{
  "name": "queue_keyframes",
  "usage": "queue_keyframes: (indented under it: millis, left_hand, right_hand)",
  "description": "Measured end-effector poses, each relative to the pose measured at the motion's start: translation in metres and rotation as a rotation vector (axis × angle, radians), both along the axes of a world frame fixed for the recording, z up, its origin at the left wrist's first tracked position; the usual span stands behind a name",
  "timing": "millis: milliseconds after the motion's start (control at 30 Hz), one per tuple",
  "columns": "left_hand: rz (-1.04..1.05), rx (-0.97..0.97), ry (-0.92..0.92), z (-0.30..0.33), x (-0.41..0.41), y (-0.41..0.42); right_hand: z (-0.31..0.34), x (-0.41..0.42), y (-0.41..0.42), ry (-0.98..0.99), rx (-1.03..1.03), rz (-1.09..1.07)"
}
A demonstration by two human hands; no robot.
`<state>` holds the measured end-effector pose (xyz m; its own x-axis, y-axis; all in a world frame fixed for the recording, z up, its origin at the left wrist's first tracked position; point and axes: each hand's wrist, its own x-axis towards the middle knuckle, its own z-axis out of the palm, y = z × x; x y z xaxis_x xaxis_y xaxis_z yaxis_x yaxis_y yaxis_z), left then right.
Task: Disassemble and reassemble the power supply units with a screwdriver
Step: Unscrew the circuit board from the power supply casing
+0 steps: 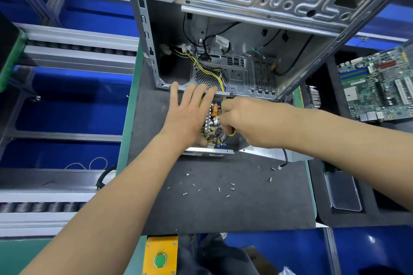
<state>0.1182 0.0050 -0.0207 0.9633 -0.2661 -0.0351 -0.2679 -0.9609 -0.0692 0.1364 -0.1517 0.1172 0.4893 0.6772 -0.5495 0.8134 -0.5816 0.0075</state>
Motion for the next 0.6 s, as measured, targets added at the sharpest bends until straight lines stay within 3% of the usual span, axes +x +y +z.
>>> queue_keyframes:
  millis: [267,600]
  left_hand:
    - [0.006,-0.003,0.008,-0.001,0.0,0.0]
    - [-0.005,-0.025,0.033,0.001,0.001,0.003]
  right_hand:
    - [-0.012,-0.003,-0.003,-0.066,-0.13,-0.054]
    - [0.005,0.005,-0.038,-0.102,0.024,-0.33]
